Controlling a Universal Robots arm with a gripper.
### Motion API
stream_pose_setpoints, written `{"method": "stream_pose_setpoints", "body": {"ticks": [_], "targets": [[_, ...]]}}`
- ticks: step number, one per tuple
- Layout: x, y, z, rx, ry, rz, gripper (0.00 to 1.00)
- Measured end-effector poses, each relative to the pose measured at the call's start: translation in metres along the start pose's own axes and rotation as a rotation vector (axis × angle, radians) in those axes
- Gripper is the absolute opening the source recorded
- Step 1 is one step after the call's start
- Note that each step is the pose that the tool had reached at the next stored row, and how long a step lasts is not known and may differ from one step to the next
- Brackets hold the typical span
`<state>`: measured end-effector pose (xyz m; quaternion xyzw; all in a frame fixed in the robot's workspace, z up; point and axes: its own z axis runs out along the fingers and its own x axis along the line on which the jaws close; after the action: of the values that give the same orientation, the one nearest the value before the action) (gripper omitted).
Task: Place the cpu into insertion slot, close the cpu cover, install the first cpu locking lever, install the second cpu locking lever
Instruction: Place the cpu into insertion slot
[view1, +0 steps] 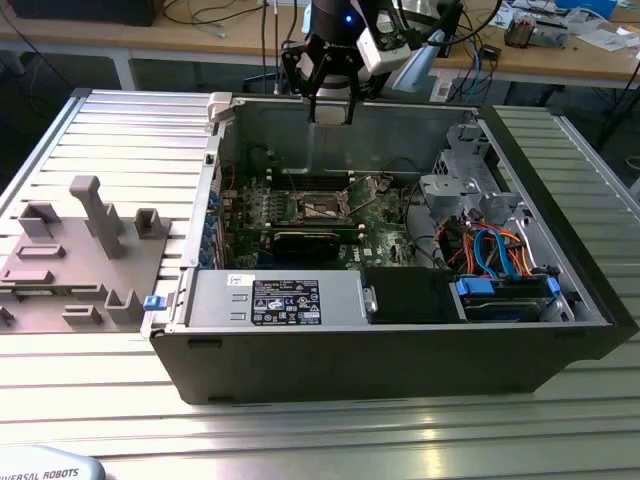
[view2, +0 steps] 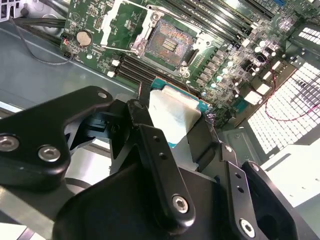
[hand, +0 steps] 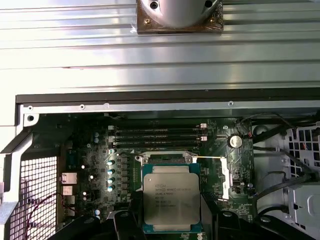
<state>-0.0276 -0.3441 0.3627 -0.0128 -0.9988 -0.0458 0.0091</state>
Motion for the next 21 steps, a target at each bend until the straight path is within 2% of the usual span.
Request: {"method": "stream_pose_setpoints", "body": {"ticks": [21], "targets": [[-0.0001,-0.0005,0.0052,0.0001,0.0000,0.000,0.54]]}}
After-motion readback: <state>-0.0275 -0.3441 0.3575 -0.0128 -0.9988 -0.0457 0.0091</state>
